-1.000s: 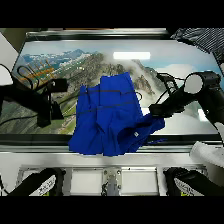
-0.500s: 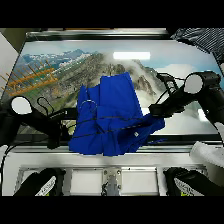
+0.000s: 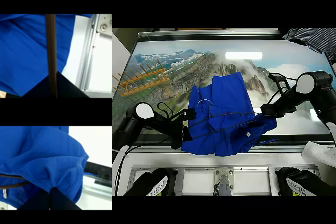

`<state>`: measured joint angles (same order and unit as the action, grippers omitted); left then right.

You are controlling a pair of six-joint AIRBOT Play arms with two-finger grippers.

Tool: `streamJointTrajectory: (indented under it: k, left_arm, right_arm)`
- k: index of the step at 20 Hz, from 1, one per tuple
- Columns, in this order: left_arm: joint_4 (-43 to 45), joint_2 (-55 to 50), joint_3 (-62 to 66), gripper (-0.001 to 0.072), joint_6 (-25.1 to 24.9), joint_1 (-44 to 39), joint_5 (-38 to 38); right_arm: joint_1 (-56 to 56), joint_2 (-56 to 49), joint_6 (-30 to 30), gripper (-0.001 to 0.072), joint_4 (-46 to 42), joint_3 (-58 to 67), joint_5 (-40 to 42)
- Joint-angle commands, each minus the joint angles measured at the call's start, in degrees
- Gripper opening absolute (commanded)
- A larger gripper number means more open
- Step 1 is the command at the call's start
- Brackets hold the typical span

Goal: Fold the clothes and pants, and hang the long-sleeved shirts on hangers.

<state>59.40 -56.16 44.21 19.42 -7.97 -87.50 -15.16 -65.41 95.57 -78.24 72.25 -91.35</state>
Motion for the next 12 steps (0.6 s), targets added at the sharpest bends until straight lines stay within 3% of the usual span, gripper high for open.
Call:
streamJointTrajectory:
  k: [1, 12]
  left_arm:
    - [-1.07, -3.78, -0.28, 0.0007, -0.11, -0.04, -1.70]
    - [-6.73, -8.76, -0.28, 0.0006, -0.11, -0.04, 1.03]
  right_arm:
    - [-0.02, -0.09, 0.00, 0.0011, 0.04, 0.02, -0.04]
    - [-0.07, -0.04, 2.82, 0.0010, 1.55, 7.82, -3.65]
